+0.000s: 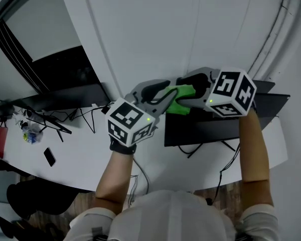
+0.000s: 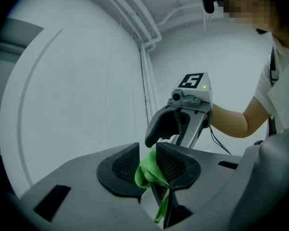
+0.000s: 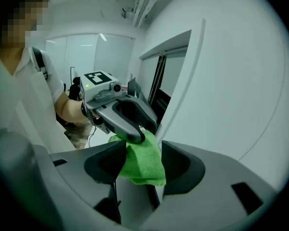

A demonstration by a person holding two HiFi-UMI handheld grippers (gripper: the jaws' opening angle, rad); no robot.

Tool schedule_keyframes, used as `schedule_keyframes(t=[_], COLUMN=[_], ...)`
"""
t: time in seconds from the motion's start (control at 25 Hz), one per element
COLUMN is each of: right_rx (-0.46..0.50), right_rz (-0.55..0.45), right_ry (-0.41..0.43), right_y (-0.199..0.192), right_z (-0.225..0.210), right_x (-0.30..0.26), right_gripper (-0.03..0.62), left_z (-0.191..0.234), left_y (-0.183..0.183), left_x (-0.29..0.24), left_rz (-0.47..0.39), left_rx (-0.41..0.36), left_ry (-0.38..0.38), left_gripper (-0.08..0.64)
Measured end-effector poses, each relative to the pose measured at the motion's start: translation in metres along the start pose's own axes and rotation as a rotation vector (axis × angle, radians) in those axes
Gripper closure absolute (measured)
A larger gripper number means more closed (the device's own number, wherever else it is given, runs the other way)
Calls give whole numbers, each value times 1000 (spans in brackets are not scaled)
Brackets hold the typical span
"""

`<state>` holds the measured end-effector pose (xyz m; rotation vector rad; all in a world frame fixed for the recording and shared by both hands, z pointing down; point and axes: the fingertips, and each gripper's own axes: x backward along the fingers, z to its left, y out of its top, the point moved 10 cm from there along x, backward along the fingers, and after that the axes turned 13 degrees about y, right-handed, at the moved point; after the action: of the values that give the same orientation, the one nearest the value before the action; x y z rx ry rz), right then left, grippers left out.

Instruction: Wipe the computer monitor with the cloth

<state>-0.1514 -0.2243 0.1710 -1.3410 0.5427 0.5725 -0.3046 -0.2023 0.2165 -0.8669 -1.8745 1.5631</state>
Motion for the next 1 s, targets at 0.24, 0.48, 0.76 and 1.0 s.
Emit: schedule_keyframes(t=[0.24,0.48,0.76,1.0], right_rx=[25,-4,-17,33], right_rz=[62,3,-26,46], right_ry=[10,19,-18,-134], right_y=[-1,-2,-3,7], right_z=[-2,-2,-1,13], right_x=[-17,-10,1,-9], right_gripper=[443,469,491,502], left_z=[6,1,-9,-12], left_y=[-4,-8,-2,-2], left_x=[15,34,45,47], left_rz=[-23,-14,-13,7], left_rx=[34,52,42,57], left_ry=[27,62,88,125], left_gripper=[446,445,445,445])
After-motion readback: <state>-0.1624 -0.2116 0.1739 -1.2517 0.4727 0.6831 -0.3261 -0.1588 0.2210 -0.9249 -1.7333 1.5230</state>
